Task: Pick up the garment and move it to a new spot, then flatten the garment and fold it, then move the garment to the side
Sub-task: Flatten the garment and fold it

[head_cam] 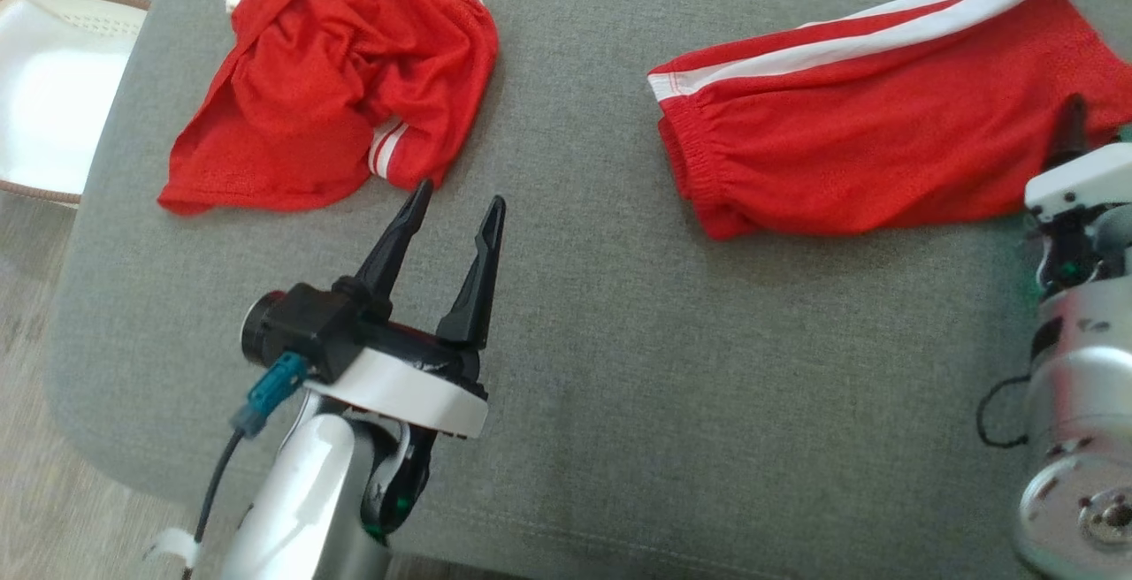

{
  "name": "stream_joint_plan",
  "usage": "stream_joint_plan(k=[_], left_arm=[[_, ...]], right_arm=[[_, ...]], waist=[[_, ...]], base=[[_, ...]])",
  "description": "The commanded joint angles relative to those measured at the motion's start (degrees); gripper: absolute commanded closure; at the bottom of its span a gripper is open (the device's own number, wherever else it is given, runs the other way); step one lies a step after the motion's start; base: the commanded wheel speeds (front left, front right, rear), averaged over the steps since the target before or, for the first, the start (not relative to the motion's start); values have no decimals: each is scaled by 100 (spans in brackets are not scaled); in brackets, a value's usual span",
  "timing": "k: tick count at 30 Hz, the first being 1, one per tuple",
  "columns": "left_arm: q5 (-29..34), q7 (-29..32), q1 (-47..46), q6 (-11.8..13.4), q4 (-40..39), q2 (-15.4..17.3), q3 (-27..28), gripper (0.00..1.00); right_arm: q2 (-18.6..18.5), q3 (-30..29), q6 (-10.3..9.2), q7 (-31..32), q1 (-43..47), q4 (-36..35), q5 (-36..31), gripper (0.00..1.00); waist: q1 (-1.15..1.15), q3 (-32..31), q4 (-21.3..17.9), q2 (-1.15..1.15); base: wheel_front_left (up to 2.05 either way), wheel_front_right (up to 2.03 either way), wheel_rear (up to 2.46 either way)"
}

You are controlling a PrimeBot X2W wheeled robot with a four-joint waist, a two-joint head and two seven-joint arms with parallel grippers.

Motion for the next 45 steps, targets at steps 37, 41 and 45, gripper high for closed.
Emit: stream_joint_plan(k=[37, 41, 45], left_arm=[[-30, -30, -138, -6, -105, 25, 289, 0], [-14, -30, -15, -27, -87, 25, 303, 0], [9, -30, 114, -51, -76, 25, 332, 0]], right_arm=[[21, -449, -5, -944, -262, 779, -729, 100], [-51, -756, -5, -983, 255, 472, -795, 100], [9, -1100, -5, -893, 578, 55, -950, 100]], waist=[[0, -404, -586, 0], [0, -580, -701, 0], [0, -708, -787, 0]], base=[[0, 0, 0], [0, 0, 0], [0, 0, 0]])
